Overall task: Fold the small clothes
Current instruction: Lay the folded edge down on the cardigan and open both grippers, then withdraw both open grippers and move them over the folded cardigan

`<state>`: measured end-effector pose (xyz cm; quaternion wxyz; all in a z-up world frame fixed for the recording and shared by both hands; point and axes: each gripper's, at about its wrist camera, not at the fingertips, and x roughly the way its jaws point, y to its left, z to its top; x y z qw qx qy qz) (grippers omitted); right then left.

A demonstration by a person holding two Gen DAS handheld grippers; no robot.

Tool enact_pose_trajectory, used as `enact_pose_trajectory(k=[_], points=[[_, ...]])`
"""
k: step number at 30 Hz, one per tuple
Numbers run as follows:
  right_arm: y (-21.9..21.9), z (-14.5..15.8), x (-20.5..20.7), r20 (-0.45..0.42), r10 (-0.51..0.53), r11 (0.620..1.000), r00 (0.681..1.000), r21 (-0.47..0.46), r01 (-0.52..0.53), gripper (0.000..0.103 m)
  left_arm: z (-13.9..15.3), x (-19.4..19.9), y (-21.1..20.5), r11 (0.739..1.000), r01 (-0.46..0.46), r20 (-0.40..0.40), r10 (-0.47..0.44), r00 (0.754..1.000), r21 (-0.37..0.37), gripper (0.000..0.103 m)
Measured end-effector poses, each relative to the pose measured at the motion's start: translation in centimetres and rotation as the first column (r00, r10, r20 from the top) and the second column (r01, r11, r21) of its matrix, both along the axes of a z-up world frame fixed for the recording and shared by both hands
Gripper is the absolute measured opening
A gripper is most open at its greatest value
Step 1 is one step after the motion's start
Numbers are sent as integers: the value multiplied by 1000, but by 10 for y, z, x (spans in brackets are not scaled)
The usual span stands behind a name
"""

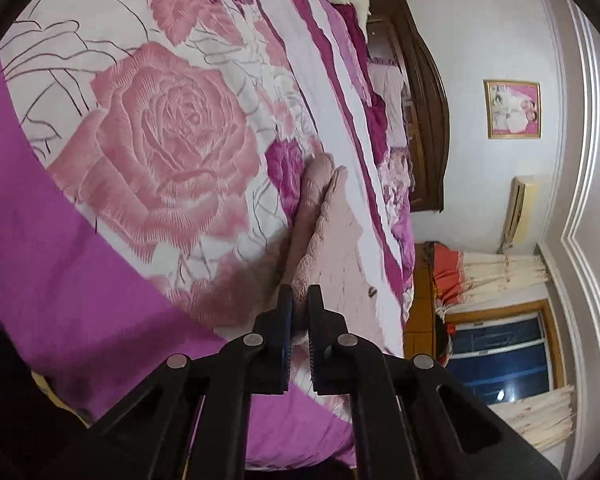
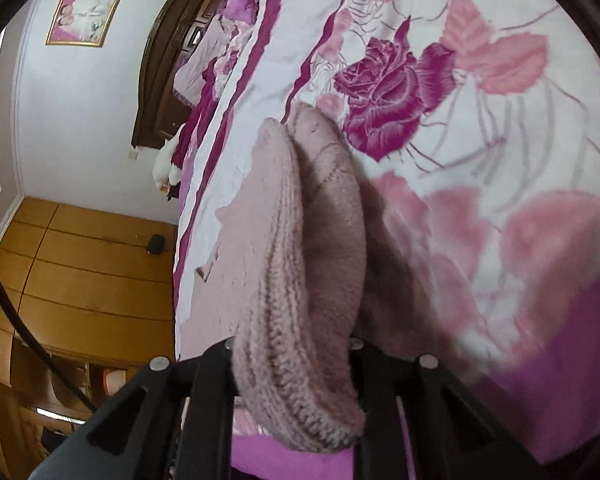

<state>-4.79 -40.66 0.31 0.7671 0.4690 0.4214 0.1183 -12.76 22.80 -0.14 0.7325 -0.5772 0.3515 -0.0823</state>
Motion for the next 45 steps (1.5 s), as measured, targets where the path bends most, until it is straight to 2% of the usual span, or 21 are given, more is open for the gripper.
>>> enact_pose_trajectory(k=[3, 6, 9, 11, 17, 19, 21, 22, 24, 26, 27, 29, 31, 34, 36, 39, 40, 41, 42, 44, 45], points=[[0, 7, -3, 3, 3, 1000, 1000, -27, -3, 16, 10, -3, -3, 1000, 5, 33, -5, 999, 20, 0], [-2, 18, -23, 32, 4, 999, 999, -40, -3, 16, 22, -10, -6, 1000, 7, 56, -8, 998, 23, 0], [-6, 31, -39, 50, 4, 997, 999, -81, 1, 16, 24, -17, -7, 999, 11, 46, -13, 999, 37, 0], [-11, 34, -43, 55, 2, 997, 998, -77, 2, 16, 20, -21, -8, 1000, 16, 34, -17, 999, 25, 0], [-29, 20, -64, 32, -6, 997, 999, -73, 9, 16, 12, -17, -15, 996, 40, -5, -40, 999, 73, 0], [-26, 12, -56, -17, -8, 994, 1000, -111, 6, 23, 16, -16, -12, 991, -22, 3, 22, 1000, 135, 0], [-23, 13, -52, -74, -38, 973, 997, -228, 20, 34, 34, -13, -12, 962, -36, 27, 29, 999, 269, 0], [-21, 16, -52, -79, -51, 957, 996, -289, 26, 41, 39, -13, -13, 953, -28, 42, 16, 999, 302, 0], [-16, 32, -54, -44, -77, 901, 996, -432, 51, 48, 58, -9, -23, 916, -2, 80, -33, 996, 400, 1], [-11, 50, -56, 15, -88, 838, 996, -539, 82, 53, 67, -5, -34, 893, 17, 97, -67, 993, 449, 3], [-8, 58, -56, 42, -89, 819, 995, -566, 97, 55, 71, -1, -43, 879, 37, 104, -98, 990, 475, 4], [-2, 70, -53, 82, -71, 801, 994, -589, 106, 59, 73, 9, -53, 858, 76, 100, -146, 984, 508, 5], [5, 80, -43, 105, -23, 786, 994, -612, 82, 67, 74, 25, -64, 825, 119, 76, -192, 978, 552, 7], [15, 85, -20, 101, 23, 761, 995, -647, 48, 68, 78, 62, -75, 775, 162, 47, -240, 970, 611, 11], [10, 79, 14, 76, 14, 765, 997, -642, 39, 68, 77, 88, -77, 750, 193, 18, -263, 964, 633, 11], [9, 65, 55, 47, -1, 778, 999, -627, 31, 68, 67, 138, -79, 739, 283, -50, -321, 946, 611, 11], [10, 60, 64, 45, 5, 776, 999, -630, 24, 67, 60, 153, -79, 736, 321, -84, -341, 936, 596, 11], [12, 56, 73, 40, 17, 771, 999, -636, 12, 67, 49, 174, -80, 722, 379, -144, -368, 919, 579, 11], [13, 52, 80, 33, 34, 771, 999, -637, -5, 62, 41, 184, -81, 714, 408, -176, -379, 908, 569, 11], [13, 46, 89, 22, 57, 794, 998, -608, -32, 31, 29, 195, -80, 732, 431, -186, -395, 899, 528, 0], [11, 42, 91, 4, 70, 816, 998, -575, -55, 9, 30, 194, -77, 744, 415, -168, -387, 907, 524, 0]])
